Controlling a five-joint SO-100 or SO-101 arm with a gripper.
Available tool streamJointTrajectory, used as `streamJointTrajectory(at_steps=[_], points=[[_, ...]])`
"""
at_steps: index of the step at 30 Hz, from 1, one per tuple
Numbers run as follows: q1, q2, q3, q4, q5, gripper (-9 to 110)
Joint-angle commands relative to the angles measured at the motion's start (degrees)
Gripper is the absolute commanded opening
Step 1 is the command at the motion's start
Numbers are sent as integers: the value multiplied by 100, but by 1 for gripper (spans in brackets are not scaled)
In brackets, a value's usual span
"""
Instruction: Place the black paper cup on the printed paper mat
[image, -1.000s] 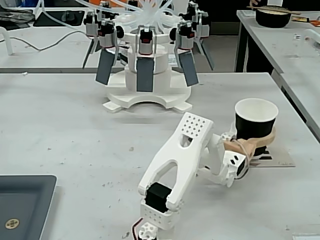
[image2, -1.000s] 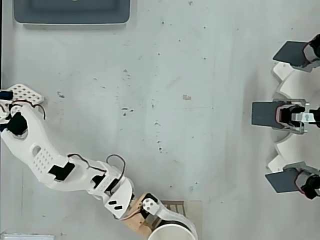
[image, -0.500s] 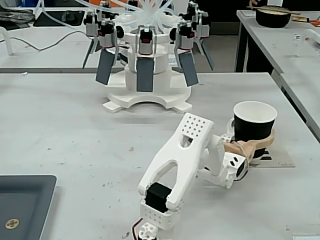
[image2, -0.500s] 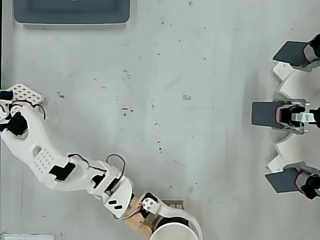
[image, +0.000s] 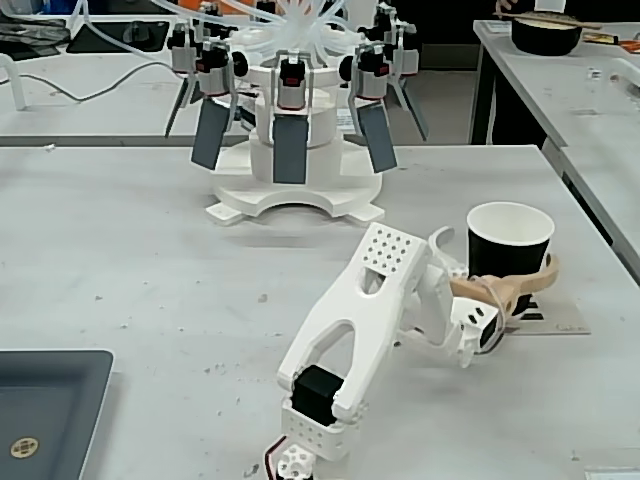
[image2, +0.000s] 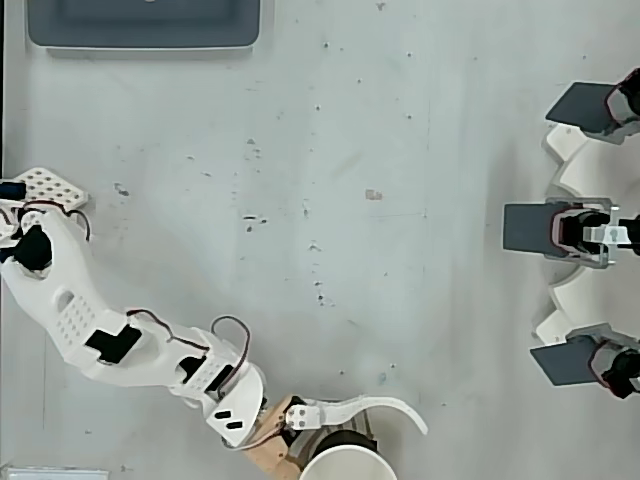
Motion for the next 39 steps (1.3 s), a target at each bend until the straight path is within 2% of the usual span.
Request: streamJointTrajectory(at_steps=[1,9,19,28,39], points=[[141,773,193,123,-105,45],[229,2048,1626,176,-35,48],[211,4228,3498,211,176,45],[158,5309,4685,-79,176,45],[-62,6478,5643,-334,176,32]])
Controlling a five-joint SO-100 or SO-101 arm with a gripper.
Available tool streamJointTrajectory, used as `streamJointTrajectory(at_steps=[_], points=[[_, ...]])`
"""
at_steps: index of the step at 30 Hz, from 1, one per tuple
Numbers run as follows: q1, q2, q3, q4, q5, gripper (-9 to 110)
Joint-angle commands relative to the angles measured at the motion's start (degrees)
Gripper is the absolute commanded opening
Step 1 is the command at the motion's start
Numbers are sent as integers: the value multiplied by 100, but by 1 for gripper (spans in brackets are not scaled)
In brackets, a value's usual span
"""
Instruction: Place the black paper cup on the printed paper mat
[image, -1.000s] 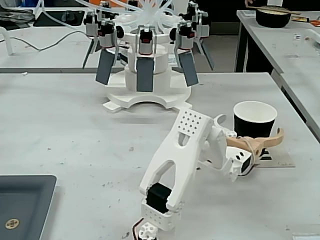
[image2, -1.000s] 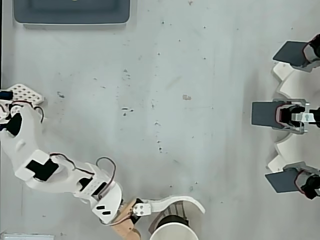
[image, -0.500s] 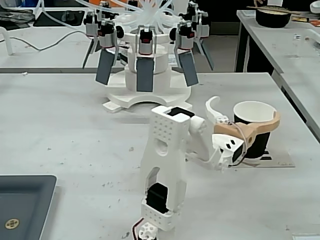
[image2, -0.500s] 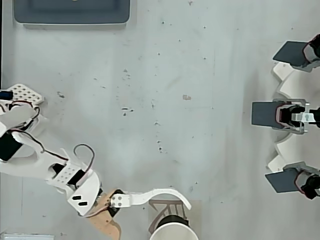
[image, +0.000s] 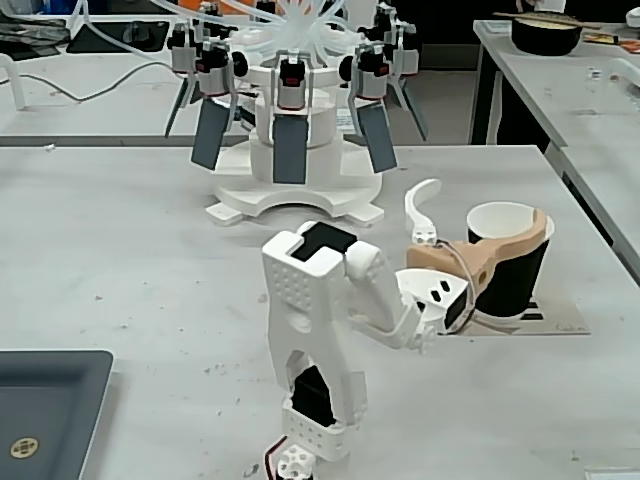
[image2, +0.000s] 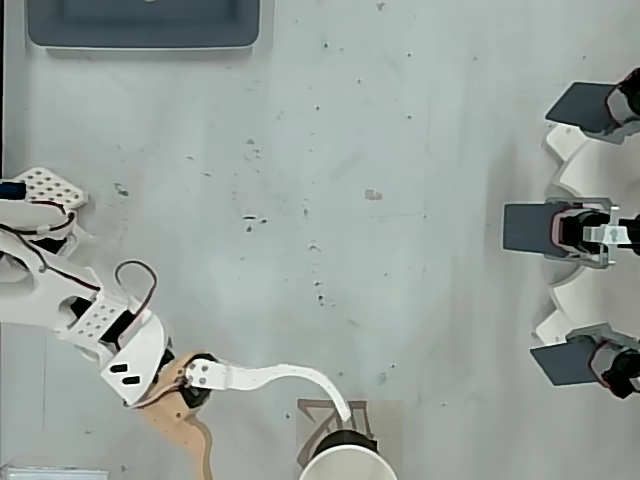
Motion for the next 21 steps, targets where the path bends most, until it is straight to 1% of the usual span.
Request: streamJointTrajectory(at_steps=[1,14,21], points=[[-141,536,141,-132,44,32],[-1362,1266,650,-308,35,18],[-2338,1274,650,-316,62,17]])
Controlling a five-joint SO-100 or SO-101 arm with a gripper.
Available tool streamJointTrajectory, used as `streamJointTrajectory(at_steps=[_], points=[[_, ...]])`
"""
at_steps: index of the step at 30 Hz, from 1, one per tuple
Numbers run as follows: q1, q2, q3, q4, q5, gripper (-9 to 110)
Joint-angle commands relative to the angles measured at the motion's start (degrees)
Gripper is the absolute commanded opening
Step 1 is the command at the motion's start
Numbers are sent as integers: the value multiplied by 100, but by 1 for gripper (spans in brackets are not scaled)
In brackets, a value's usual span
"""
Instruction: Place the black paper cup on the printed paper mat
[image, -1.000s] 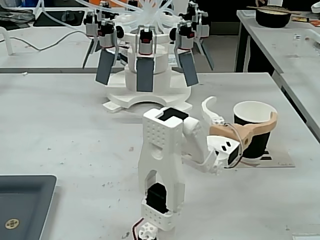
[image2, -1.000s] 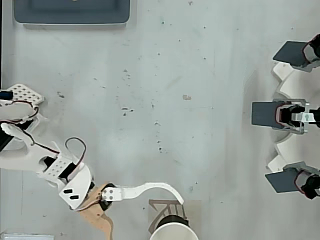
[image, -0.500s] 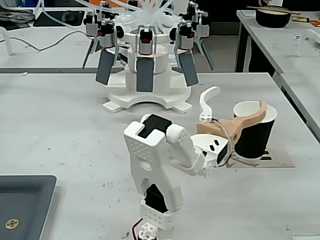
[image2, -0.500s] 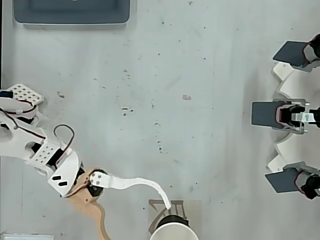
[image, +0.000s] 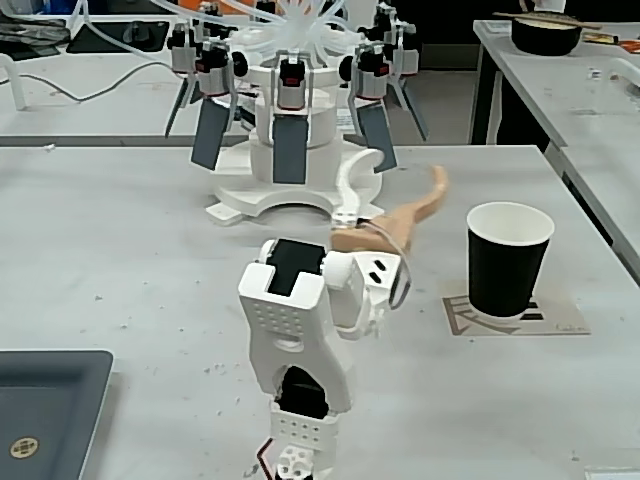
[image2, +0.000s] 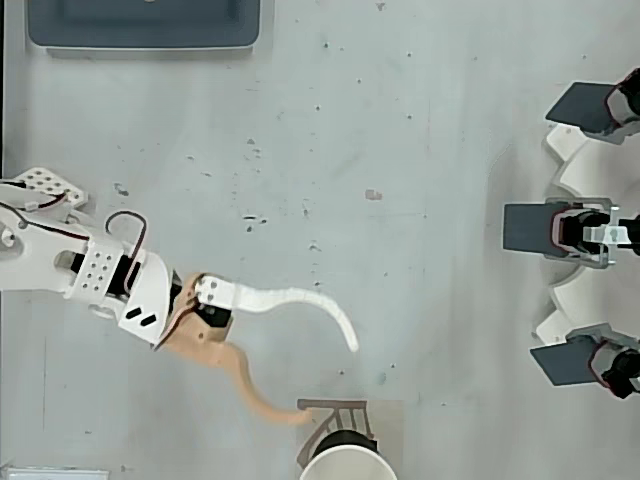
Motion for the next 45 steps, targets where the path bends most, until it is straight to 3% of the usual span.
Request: streamJointTrajectory(at_steps=[1,17,45], points=[[-422,237,-26,-114,62,17],[-1951,-756,-958,264,18,17],[-1705,-3190,-3691,861,53,15]])
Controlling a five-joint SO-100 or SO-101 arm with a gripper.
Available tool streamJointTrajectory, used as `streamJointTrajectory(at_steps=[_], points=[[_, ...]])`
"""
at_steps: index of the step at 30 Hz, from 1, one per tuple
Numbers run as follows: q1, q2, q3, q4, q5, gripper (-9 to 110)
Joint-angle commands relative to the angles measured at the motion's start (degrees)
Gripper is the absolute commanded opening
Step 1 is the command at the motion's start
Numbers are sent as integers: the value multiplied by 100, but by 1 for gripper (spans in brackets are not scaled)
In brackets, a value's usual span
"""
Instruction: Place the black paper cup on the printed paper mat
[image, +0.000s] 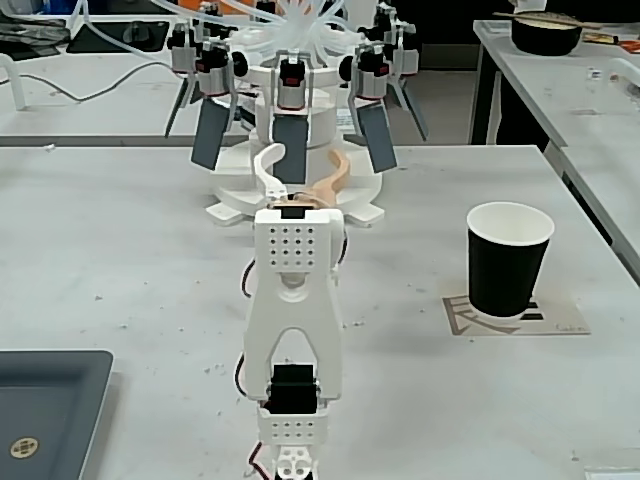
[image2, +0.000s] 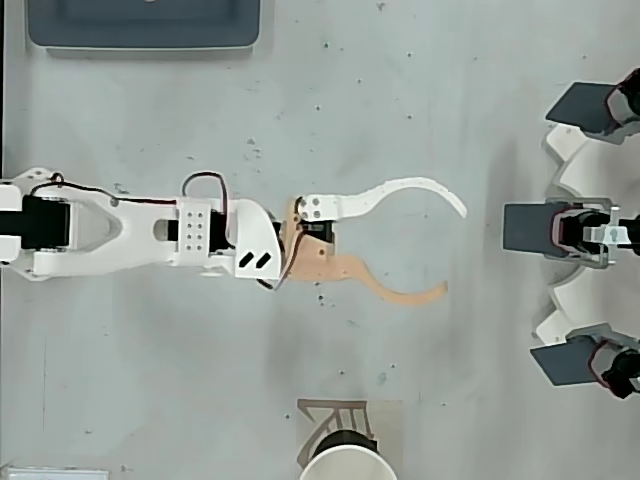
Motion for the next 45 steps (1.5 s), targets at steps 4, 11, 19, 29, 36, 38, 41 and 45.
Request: streamJointTrajectory(at_steps=[4,11,19,29,36,38,41,45], points=[[79,-114,-422,114,53,14],[79,-492,-1055,325,53,14],[53,-765,-1503,439,62,13],[9,-976,-1696,483,62,12],[-44,-1020,-1679,448,-26,11],[-53,-1028,-1679,439,-35,11],[-53,-1028,-1670,439,-44,11],[-53,-1055,-1670,431,-53,11]])
